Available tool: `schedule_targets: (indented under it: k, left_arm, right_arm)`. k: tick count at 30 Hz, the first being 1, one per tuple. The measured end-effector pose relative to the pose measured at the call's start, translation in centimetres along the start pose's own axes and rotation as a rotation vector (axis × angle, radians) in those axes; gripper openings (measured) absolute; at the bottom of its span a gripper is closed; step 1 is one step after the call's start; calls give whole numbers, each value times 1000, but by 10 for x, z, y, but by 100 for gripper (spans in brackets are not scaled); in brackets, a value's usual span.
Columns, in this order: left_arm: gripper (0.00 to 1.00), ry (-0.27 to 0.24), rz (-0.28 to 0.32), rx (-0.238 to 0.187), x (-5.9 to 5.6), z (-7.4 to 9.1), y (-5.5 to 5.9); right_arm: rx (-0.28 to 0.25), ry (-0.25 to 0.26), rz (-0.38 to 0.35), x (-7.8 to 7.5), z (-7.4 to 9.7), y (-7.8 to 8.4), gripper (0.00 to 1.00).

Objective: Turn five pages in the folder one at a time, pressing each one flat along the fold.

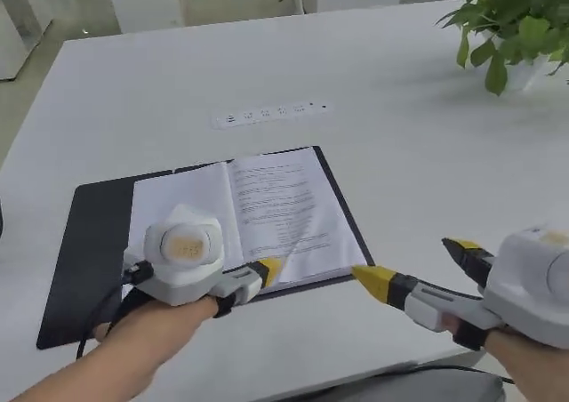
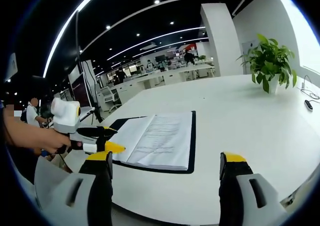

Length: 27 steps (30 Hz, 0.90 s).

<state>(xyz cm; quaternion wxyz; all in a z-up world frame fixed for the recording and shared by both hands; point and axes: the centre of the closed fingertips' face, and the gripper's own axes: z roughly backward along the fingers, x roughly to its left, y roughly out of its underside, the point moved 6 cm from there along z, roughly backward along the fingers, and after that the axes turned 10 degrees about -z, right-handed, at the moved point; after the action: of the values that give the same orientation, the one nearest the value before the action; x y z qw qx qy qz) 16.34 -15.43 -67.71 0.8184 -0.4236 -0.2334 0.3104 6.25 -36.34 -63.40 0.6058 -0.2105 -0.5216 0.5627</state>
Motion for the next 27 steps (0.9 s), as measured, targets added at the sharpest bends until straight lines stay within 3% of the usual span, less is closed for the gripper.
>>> schedule_targets:
  k: [6, 11, 18, 20, 22, 27]
  left_arm:
    - [55, 24, -22, -4, -18, -36, -3]
    - [50, 23, -34, 15, -29, -60, 3]
    - [44, -29, -36, 44, -33, -86, 16]
    - [41, -53, -32, 70, -35, -89, 25]
    - [40, -86, -31, 18, -36, -89, 24]
    - [36, -95, -18, -17, -36, -89, 28]
  right_arm:
    - [-7, 4, -20, -3, 2, 0, 86]
    - [-11, -3, -28, -4, 2, 2, 84]
    - [9, -20, -36, -6, -2, 9, 83]
    - [13, -20, -35, -7, -1, 9, 82]
    - [16, -23, -37, -8, -2, 10, 82]
    - [19, -17, -50, -14, -4, 10, 80]
